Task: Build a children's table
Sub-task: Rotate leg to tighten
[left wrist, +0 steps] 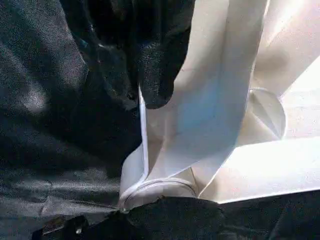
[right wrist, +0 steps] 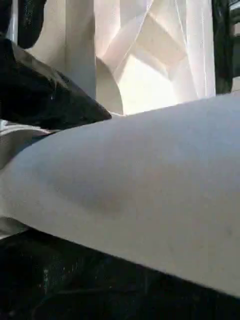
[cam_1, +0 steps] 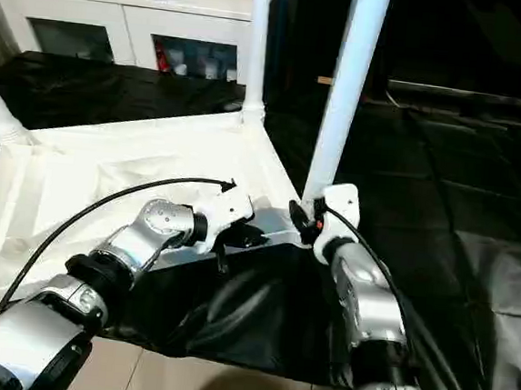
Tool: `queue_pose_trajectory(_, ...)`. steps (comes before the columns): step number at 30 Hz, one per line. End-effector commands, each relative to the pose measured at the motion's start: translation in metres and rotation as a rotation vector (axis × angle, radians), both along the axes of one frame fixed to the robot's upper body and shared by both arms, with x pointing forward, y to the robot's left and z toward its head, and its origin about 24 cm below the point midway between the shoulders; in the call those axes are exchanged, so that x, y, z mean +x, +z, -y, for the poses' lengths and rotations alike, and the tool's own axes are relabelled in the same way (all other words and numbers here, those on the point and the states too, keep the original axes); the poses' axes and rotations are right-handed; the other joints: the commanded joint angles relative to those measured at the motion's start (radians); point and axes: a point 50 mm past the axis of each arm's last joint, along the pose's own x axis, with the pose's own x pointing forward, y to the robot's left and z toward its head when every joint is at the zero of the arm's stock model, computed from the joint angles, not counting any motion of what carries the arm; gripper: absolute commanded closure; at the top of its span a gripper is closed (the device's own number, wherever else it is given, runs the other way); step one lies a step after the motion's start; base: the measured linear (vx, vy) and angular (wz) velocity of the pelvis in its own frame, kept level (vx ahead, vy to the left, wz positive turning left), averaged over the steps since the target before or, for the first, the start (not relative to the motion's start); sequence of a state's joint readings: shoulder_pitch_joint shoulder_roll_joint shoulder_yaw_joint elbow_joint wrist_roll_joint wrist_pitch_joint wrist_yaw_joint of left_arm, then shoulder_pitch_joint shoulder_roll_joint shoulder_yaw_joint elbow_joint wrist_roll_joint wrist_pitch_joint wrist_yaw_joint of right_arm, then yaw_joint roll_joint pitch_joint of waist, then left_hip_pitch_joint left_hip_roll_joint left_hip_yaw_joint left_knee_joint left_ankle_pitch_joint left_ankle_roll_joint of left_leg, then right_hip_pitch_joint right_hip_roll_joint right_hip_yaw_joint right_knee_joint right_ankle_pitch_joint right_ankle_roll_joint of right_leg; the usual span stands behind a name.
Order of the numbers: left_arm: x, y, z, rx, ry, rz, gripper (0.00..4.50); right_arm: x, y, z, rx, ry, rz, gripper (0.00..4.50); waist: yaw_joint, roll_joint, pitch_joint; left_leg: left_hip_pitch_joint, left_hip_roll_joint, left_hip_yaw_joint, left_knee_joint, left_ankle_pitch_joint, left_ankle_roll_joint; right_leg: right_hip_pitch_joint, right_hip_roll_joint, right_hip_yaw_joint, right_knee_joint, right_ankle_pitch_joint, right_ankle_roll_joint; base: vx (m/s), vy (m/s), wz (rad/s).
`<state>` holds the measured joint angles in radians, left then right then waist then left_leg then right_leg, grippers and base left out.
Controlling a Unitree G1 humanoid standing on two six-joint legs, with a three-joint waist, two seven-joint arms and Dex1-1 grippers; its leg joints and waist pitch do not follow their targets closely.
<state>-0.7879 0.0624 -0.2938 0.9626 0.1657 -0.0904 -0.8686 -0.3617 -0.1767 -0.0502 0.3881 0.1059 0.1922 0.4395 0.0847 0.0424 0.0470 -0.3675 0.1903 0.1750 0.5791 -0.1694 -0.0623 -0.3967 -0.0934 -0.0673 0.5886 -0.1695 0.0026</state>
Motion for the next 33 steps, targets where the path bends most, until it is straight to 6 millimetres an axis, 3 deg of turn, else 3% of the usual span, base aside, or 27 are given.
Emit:
queue_pose_trajectory(1, 0.003, 0.016, 0.011, -0.025, -0.054, 0.083, 4.50, -0.016, -0.012, -0.010, -0.009, 0.180, -0.069, 1.56, 0.002, -0.005, -0.059, 0.010, 0.031, -0.010, -0.075, -0.314, 0.039, 0.044, -0.053, 0.037, -0.084, -0.305, -0.183, 0.000, 0.000, 0.00)
queue_pose_trajectory(2, 0.004, 0.015, 0.009, -0.021, -0.054, 0.084, 4.50, -0.021, -0.009, 0.005, -0.032, 0.213, -0.054, 1.56, 0.007, -0.012, -0.060, 0.012, 0.032, -0.008, -0.073, -0.309, 0.044, 0.048, -0.052, 0.038, -0.086, -0.287, -0.180, 0.000, 0.000, 0.00)
queue_pose_trajectory(3, 0.004, 0.015, 0.009, -0.021, -0.054, 0.084, 4.50, -0.021, -0.009, 0.005, -0.032, 0.213, -0.054, 1.56, 0.007, -0.012, -0.060, 0.012, 0.032, -0.008, -0.073, -0.309, 0.044, 0.048, -0.052, 0.038, -0.086, -0.287, -0.180, 0.000, 0.000, 0.00)
queue_pose_trajectory(5, 0.004, 0.015, 0.007, -0.020, -0.062, 0.086, 4.50, -0.030, -0.003, 0.028, -0.057, 0.255, -0.035, 1.56, 0.008, -0.011, -0.061, 0.004, 0.030, -0.007, -0.069, -0.283, 0.060, 0.051, -0.054, 0.039, -0.080, -0.263, -0.195, 0.000, 0.000, 0.00)
queue_pose_trajectory(6, 0.004, 0.015, 0.007, -0.021, -0.063, 0.085, 4.50, -0.031, -0.002, 0.030, -0.056, 0.258, -0.034, 1.56, 0.011, -0.015, -0.063, 0.005, 0.030, -0.006, -0.067, -0.270, 0.073, 0.051, -0.054, 0.038, -0.081, -0.254, -0.195, 0.000, 0.000, 0.00)
queue_pose_trajectory(8, 0.004, 0.015, 0.004, -0.027, -0.073, 0.087, 4.50, -0.042, 0.008, 0.059, -0.062, 0.301, -0.035, 1.56, 0.014, -0.016, -0.063, 0.003, 0.030, -0.004, -0.062, -0.251, 0.093, 0.052, -0.053, 0.037, -0.080, -0.239, -0.203, 0.000, 0.000, 0.00)
queue_pose_trajectory(11, 0.003, 0.015, 0.001, -0.048, -0.081, 0.099, 4.50, -0.054, 0.018, 0.079, -0.064, 0.371, -0.076, 1.56, 0.018, -0.019, -0.063, -0.003, 0.029, -0.005, -0.058, -0.220, 0.120, 0.055, -0.052, 0.032, -0.079, -0.239, -0.208, 0.000, 0.000, 0.00)
queue_pose_trajectory(12, 0.004, 0.016, 0.001, -0.056, -0.079, 0.103, 4.50, -0.056, 0.019, 0.081, -0.058, 0.391, -0.087, 1.56, 0.018, -0.019, -0.063, -0.003, 0.029, -0.005, -0.058, -0.220, 0.120, 0.055, -0.052, 0.032, -0.079, -0.239, -0.208, 0.000, 0.000, 0.00)
queue_pose_trajectory(13, 0.003, 0.016, 0.000, -0.069, -0.081, 0.091, 4.50, -0.059, 0.022, 0.082, -0.053, 0.419, -0.097, 1.56, 0.021, -0.026, -0.061, -0.005, 0.029, -0.003, -0.057, -0.216, 0.129, 0.057, -0.051, 0.031, -0.081, -0.264, -0.201, 0.000, 0.000, 0.00)
queue_pose_trajectory(14, 0.003, 0.016, -0.001, -0.077, -0.087, 0.079, 4.50, -0.060, 0.023, 0.083, -0.048, 0.435, -0.102, 1.56, 0.022, -0.024, -0.061, -0.007, 0.029, -0.004, -0.057, -0.216, 0.128, 0.056, -0.052, 0.030, -0.080, -0.279, -0.198, 0.000, 0.000, 0.00)
queue_pose_trajectory(16, 0.003, 0.019, -0.002, -0.100, -0.084, 0.073, 4.06, -0.061, 0.026, 0.080, -0.024, 0.458, -0.105, 1.50, 0.021, -0.024, -0.059, -0.007, 0.027, -0.004, -0.057, -0.223, 0.123, 0.054, -0.052, 0.028, -0.086, -0.338, -0.180, 0.000, 0.000, 0.00)
queue_pose_trajectory(18, 0.005, 0.028, -0.004, -0.155, -0.083, 0.071, 3.91, -0.062, 0.028, 0.069, 0.002, 0.511, -0.098, 1.50, 0.024, -0.027, -0.059, -0.004, 0.029, -0.004, -0.058, -0.219, 0.117, 0.049, -0.053, 0.029, -0.087, -0.367, -0.173, 0.000, 0.000, 0.00)
queue_pose_trajectory(19, 0.005, 0.033, -0.005, -0.171, -0.086, 0.079, 3.82, -0.062, 0.028, 0.064, 0.004, 0.526, -0.094, 1.50, 0.027, -0.023, -0.064, -0.005, 0.035, -0.006, -0.059, -0.207, 0.112, 0.047, -0.056, 0.030, -0.081, -0.336, -0.192, 0.000, 0.000, 0.00)
queue_pose_trajectory(20, 0.007, 0.040, -0.007, -0.197, -0.073, 0.093, 3.72, -0.060, 0.026, 0.058, 0.009, 0.536, -0.086, 1.50, 0.026, -0.033, -0.063, -0.003, 0.037, -0.005, -0.059, -0.209, 0.113, 0.044, -0.054, 0.030, -0.081, -0.322, -0.200, 0.000, 0.000, 0.00)
queue_pose_trajectory(21, 0.008, 0.044, -0.009, -0.210, -0.064, 0.102, 3.72, -0.059, 0.026, 0.054, 0.014, 0.540, -0.079, 1.50, 0.028, -0.027, -0.063, -0.003, 0.040, -0.007, -0.061, -0.215, 0.106, 0.043, -0.057, 0.030, -0.075, -0.306, -0.216, 0.000, 0.000, 0.00)
queue_pose_trajectory(25, 0.002, 0.060, -0.030, -0.217, -0.093, 0.064, 3.43, -0.054, 0.024, 0.033, 0.066, 0.571, -0.059, 1.50, 0.028, -0.034, -0.062, -0.003, 0.041, -0.007, -0.063, -0.204, 0.101, 0.043, -0.057, 0.032, -0.066, -0.263, -0.227, 0.000, 0.000, 0.00)
queue_pose_trajectory(29, -0.016, 0.062, -0.051, -0.166, -0.166, -0.024, 3.10, -0.047, 0.024, 0.016, 0.086, 0.579, -0.035, 1.50, 0.020, -0.023, -0.061, -0.001, 0.039, -0.004, -0.065, -0.194, 0.088, 0.038, -0.052, 0.036, -0.062, -0.251, -0.230, 0.000, 0.000, 0.00)
queue_pose_trajectory(30, -0.021, 0.061, -0.057, -0.159, -0.165, -0.050, 3.01, -0.045, 0.024, 0.011, 0.097, 0.573, -0.029, 1.50, 0.023, -0.011, -0.061, 0.002, 0.042, -0.007, -0.069, -0.205, 0.072, 0.037, -0.054, 0.036, -0.059, -0.255, -0.232, 0.000, 0.000, 0.00)
queue_pose_trajectory(33, -0.040, 0.058, -0.071, -0.143, -0.158, -0.123, 2.84, -0.036, 0.022, -0.007, 0.119, 0.530, 0.002, 1.50, 0.015, -0.008, -0.057, 0.003, 0.042, -0.007, -0.077, -0.245, 0.040, 0.032, -0.051, 0.038, -0.060, -0.269, -0.231, 0.000, 0.000, 0.00)
